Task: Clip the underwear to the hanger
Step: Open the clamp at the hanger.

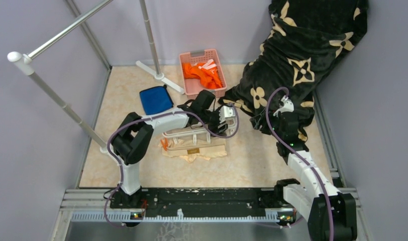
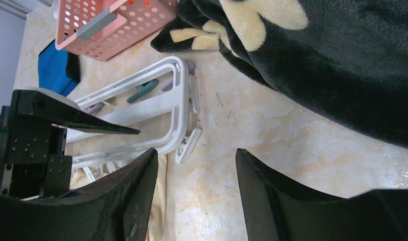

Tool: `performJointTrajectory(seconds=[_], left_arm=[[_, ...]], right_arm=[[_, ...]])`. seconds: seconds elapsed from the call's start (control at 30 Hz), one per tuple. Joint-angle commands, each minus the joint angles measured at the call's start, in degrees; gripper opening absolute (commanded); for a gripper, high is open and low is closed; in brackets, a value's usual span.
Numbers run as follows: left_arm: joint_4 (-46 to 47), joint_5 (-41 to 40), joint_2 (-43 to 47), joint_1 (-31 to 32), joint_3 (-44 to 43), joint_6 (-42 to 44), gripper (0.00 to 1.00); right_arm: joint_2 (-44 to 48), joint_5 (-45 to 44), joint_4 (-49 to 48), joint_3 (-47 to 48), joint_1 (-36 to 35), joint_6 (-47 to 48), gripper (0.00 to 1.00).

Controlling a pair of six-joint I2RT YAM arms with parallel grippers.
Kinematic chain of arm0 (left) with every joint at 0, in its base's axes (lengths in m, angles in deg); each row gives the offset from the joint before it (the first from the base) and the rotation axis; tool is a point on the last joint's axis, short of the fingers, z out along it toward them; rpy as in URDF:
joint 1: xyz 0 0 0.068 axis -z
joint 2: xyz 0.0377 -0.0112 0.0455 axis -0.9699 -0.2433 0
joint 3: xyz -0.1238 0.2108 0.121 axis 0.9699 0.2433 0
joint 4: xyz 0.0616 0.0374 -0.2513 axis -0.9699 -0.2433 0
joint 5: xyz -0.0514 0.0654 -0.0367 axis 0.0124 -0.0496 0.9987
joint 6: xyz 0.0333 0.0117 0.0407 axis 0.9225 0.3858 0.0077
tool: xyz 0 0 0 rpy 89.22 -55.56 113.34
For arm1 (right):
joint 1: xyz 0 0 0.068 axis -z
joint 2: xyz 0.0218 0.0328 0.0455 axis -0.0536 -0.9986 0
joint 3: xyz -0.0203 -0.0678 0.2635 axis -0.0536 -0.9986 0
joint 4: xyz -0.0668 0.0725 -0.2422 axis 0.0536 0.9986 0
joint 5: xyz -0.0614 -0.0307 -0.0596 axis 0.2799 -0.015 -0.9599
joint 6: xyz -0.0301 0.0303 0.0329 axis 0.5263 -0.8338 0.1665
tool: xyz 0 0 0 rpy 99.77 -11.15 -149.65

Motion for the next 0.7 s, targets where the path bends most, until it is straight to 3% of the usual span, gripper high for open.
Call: performJointTrajectory(seconds=[0.0,0.3,0.67], left_arm=[[1.5,-3.8,-1.8,0.2,-1.9,-1.8,0.7],[-2.5,-3.7,-4.2,0.2,-4.0,-0.9,0.59],[-5.3,-5.6,-4.5,0.1,-6.6,-0.7,0.33]], right_arm=[[1.1,1.5,-1.5,0.3,-0.1,1.5,0.58],[0.3,2.2,-1.6,0.4,-0.1,2.2,0.58],[-0.7,3.5,-2.9,0.5,0.0,2.4,0.58]])
